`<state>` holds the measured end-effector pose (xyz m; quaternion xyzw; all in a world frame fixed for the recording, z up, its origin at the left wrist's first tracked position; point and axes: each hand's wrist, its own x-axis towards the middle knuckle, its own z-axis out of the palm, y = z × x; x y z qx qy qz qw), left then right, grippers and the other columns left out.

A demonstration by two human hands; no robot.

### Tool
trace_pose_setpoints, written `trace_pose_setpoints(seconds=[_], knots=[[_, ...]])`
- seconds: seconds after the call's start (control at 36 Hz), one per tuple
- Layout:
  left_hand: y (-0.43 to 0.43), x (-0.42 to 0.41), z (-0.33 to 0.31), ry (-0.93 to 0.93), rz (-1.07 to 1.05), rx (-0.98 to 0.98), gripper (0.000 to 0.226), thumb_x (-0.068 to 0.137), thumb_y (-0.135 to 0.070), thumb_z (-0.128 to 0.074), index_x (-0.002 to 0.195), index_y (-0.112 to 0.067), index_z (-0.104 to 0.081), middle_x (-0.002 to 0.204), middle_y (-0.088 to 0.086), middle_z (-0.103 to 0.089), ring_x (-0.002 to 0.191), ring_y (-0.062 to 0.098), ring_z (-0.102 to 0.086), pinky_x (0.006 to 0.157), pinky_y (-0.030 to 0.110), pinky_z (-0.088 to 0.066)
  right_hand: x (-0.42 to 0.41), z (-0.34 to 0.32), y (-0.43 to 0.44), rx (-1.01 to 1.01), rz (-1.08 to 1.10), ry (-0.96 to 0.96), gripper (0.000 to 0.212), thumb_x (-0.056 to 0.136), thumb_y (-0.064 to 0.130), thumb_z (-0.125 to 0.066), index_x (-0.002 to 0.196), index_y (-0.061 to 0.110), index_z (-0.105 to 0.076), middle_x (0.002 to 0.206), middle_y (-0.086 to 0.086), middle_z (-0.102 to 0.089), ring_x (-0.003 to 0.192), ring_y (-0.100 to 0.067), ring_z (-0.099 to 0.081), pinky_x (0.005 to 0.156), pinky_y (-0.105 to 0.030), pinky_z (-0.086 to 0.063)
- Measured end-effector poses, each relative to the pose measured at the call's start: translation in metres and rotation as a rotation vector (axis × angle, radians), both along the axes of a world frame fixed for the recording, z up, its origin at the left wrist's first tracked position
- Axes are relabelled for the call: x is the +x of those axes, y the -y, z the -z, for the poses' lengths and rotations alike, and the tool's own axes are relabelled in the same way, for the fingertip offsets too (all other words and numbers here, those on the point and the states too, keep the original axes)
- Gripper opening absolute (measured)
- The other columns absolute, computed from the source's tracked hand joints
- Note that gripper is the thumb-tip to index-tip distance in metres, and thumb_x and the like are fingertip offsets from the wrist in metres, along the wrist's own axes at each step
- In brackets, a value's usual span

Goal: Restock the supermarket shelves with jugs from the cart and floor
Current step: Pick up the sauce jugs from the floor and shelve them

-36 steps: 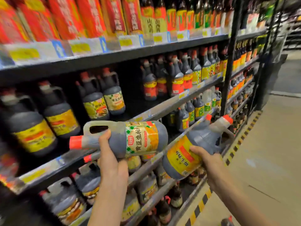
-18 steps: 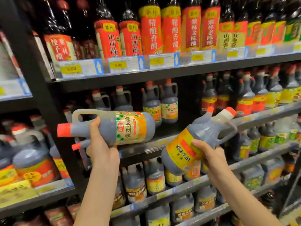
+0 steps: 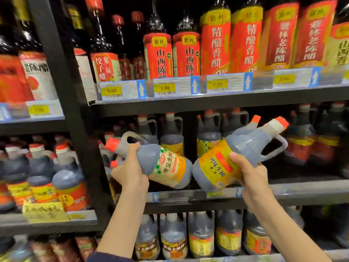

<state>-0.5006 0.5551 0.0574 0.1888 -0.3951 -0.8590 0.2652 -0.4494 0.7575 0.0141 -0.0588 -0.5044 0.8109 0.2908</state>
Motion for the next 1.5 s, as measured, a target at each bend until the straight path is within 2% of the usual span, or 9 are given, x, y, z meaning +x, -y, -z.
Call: trace_pose_setpoints(seconds=[0.17, 0.31, 0.5, 0.75, 0.89, 0.97, 1.11, 1.25, 1.5], knots=[[-0.019, -0.017, 0.008, -0.046, 0.015, -0.195, 0.033, 0.08, -0.008, -0.071, 0.091, -0.022, -0.043, 0.075, -0.011, -0.047, 0.081, 0.014, -0.052, 0.065, 0.023, -0.042, -0.029, -0.002, -0.005, 0.03, -0.043, 0.036, 0.08, 0.034, 0.038, -0.079, 0.109, 0.013, -0.064, 0.098, -0.004, -0.072, 0.088, -0.018, -0.068, 0.07, -0.03, -0.052], [-0.016, -0.039, -0.001, -0.137, 0.047, -0.373, 0.029, 0.076, 0.002, -0.072, 0.068, -0.017, -0.052, 0.055, -0.013, -0.059, 0.053, -0.003, -0.054, 0.056, 0.021, -0.045, -0.043, 0.0, -0.008, 0.052, -0.105, 0.052, 0.074, 0.03, 0.036, -0.078, 0.1, 0.016, -0.064, 0.094, -0.002, -0.071, 0.085, -0.016, -0.067, 0.06, -0.021, -0.052], [-0.006, -0.081, -0.004, -0.086, 0.24, -0.824, 0.017, 0.069, -0.003, -0.08, 0.074, -0.01, -0.065, 0.083, 0.01, -0.067, 0.08, 0.024, -0.064, 0.071, 0.038, -0.05, -0.055, 0.002, -0.016, 0.081, -0.148, 0.077, 0.05, 0.05, 0.022, -0.073, 0.097, 0.011, -0.064, 0.086, -0.003, -0.069, 0.08, -0.016, -0.065, 0.053, -0.016, -0.051], [0.008, -0.088, -0.009, -0.077, 0.328, -1.052, 0.02, 0.073, -0.011, -0.08, 0.068, -0.021, -0.063, 0.071, -0.008, -0.063, 0.065, 0.003, -0.059, 0.054, 0.012, -0.048, -0.061, 0.005, -0.021, 0.067, -0.158, 0.082, 0.035, 0.052, 0.015, -0.078, 0.083, 0.017, -0.064, 0.064, 0.01, -0.072, 0.063, -0.004, -0.068, 0.049, -0.015, -0.051], [0.012, -0.069, 0.02, -0.219, 0.289, -0.926, 0.033, 0.07, -0.012, -0.08, 0.093, -0.021, -0.057, 0.094, -0.01, -0.063, 0.087, 0.006, -0.061, 0.063, 0.009, -0.049, -0.057, 0.001, -0.018, 0.06, -0.147, 0.086, 0.036, 0.05, 0.017, -0.078, 0.083, 0.018, -0.063, 0.072, 0.007, -0.07, 0.073, -0.009, -0.065, 0.052, -0.017, -0.051], [0.009, -0.043, 0.049, -0.255, 0.2, -0.92, 0.077, 0.066, -0.023, -0.082, 0.13, -0.022, -0.041, 0.121, -0.016, -0.052, 0.11, -0.007, -0.052, 0.083, 0.005, -0.044, -0.054, -0.001, -0.014, 0.071, -0.155, 0.081, 0.039, 0.05, 0.017, -0.078, 0.084, 0.019, -0.061, 0.081, 0.003, -0.068, 0.072, -0.007, -0.065, 0.057, -0.02, -0.049], [0.001, -0.019, 0.084, 0.064, 0.081, -1.216, 0.123, 0.052, -0.054, -0.084, 0.148, -0.02, -0.015, 0.147, 0.0, -0.036, 0.131, 0.017, -0.042, 0.099, 0.033, -0.041, -0.054, -0.003, -0.008, 0.067, -0.154, 0.075, 0.026, 0.073, 0.001, -0.073, 0.085, 0.019, -0.059, 0.085, 0.0, -0.066, 0.078, -0.011, -0.063, 0.063, -0.025, -0.047], [-0.009, -0.03, 0.082, 0.266, 0.003, -1.53, 0.111, 0.047, -0.076, -0.072, 0.126, -0.014, -0.026, 0.119, 0.007, -0.06, 0.102, 0.029, -0.063, 0.078, 0.039, -0.052, -0.051, -0.003, -0.002, 0.086, -0.168, 0.087, 0.024, 0.074, 0.001, -0.073, 0.083, 0.019, -0.06, 0.083, 0.0, -0.067, 0.076, -0.01, -0.064, 0.056, -0.019, -0.049], [0.005, -0.045, 0.081, 0.282, 0.116, -1.51, 0.107, 0.054, -0.06, -0.081, 0.133, -0.013, -0.026, 0.12, 0.008, -0.06, 0.11, 0.033, -0.059, 0.083, 0.041, -0.049, -0.048, -0.001, 0.002, 0.087, -0.18, 0.1, 0.024, 0.074, 0.003, -0.074, 0.088, 0.017, -0.061, 0.087, -0.001, -0.068, 0.078, -0.011, -0.064, 0.047, -0.012, -0.049]])
